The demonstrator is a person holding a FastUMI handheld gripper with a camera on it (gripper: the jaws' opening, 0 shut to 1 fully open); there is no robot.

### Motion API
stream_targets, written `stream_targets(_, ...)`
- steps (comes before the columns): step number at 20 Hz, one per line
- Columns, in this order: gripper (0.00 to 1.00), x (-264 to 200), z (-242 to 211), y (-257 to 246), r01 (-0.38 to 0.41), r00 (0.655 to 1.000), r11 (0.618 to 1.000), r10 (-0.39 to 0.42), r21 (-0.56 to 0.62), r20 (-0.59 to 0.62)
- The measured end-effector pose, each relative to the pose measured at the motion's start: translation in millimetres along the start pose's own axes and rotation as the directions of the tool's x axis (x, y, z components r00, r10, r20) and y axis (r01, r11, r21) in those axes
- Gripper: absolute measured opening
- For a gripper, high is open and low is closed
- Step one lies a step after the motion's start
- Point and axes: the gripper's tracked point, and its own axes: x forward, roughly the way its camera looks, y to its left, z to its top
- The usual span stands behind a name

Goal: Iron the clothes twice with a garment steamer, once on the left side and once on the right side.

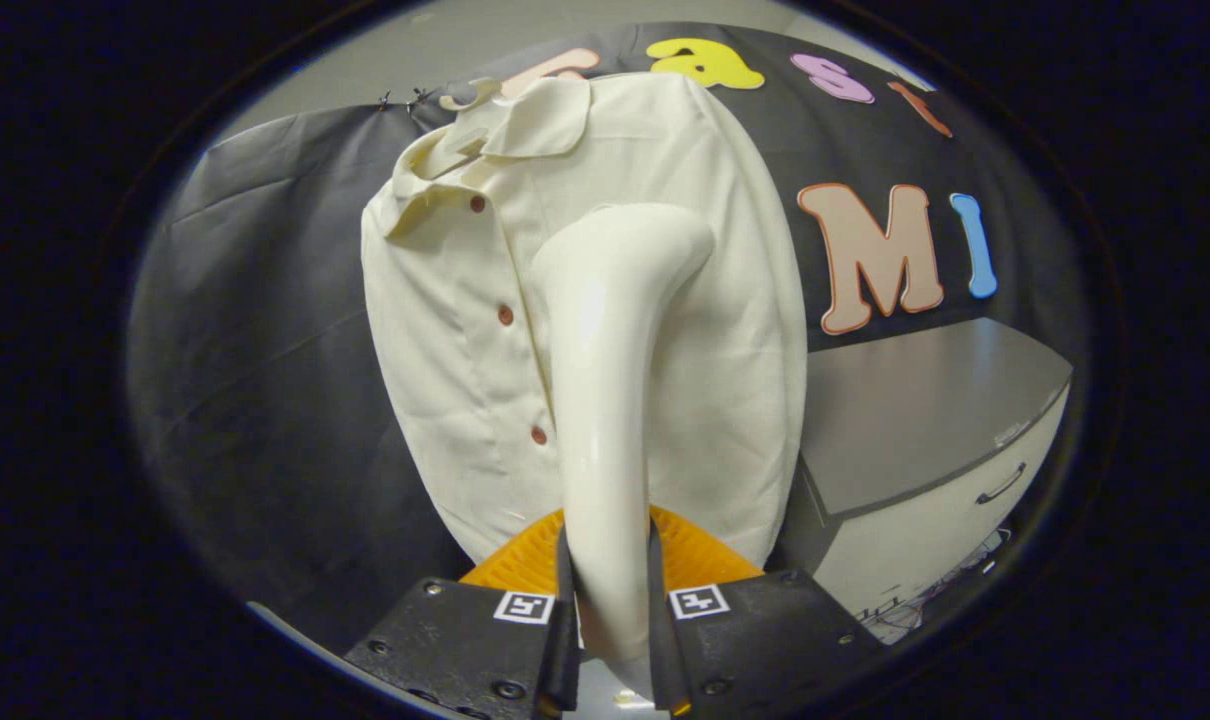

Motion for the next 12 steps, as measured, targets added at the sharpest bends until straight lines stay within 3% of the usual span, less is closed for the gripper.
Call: stream_targets(12,0.28,2,-83,-26,0.016,0.991,0.998,-0.007,0.069,-0.130)
